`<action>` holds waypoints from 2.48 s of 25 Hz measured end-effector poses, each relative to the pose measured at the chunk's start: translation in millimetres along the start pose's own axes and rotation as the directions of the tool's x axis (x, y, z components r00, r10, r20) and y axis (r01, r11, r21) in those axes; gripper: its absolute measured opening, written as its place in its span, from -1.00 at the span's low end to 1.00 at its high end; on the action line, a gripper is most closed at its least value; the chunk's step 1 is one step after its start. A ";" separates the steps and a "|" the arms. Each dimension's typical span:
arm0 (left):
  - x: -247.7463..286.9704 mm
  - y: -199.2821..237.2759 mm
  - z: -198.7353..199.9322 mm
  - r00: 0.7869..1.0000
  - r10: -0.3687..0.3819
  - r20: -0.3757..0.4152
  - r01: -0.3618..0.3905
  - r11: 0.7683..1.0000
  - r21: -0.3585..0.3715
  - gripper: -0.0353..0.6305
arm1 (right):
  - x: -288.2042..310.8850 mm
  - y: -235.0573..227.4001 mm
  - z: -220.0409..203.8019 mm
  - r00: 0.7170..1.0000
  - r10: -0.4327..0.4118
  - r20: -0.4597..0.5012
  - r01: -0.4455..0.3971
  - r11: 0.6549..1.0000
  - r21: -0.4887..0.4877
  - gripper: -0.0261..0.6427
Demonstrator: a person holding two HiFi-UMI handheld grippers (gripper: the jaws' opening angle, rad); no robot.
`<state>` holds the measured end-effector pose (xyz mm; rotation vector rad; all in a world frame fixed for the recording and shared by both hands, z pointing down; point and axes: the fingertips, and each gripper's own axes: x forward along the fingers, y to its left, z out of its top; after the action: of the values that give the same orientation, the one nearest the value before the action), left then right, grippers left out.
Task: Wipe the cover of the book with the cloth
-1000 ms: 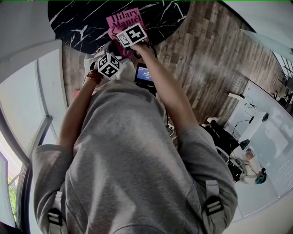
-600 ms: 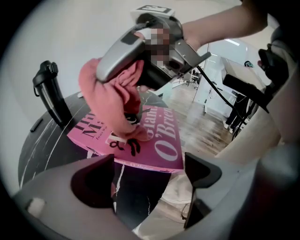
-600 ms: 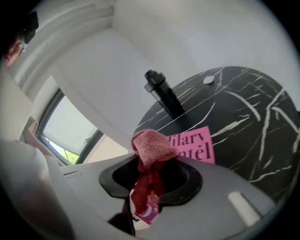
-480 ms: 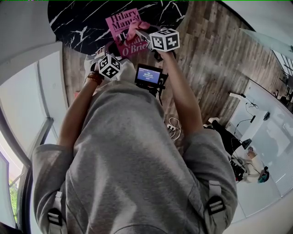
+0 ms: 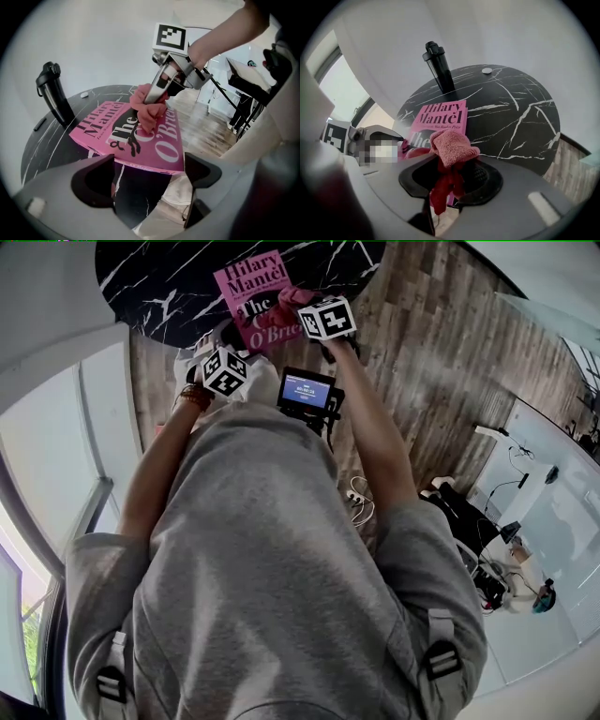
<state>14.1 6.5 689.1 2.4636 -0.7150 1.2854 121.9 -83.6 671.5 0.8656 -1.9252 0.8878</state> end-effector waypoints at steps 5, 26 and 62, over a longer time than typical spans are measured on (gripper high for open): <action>0.9 1.0 -0.4 1.000 0.006 -0.002 -0.006 1.000 -0.003 0.52 | -0.9 1.3 0.0 0.999 -0.034 0.001 0.034 0.999 -0.014 -0.50; 3.6 1.3 -1.2 1.000 0.005 0.004 -0.005 1.000 -0.015 0.52 | 9.5 51.0 -4.5 0.997 -0.018 -0.071 -0.005 0.949 -0.316 -0.56; 7.2 2.2 -5.4 0.999 0.017 -0.030 -0.016 0.999 0.047 0.52 | -29.9 82.0 10.0 0.963 0.267 0.027 -0.236 0.893 -0.383 -0.52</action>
<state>12.7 4.9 698.1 2.4742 -0.7071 1.3567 63.4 -42.6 620.2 0.4326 -2.2167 0.5997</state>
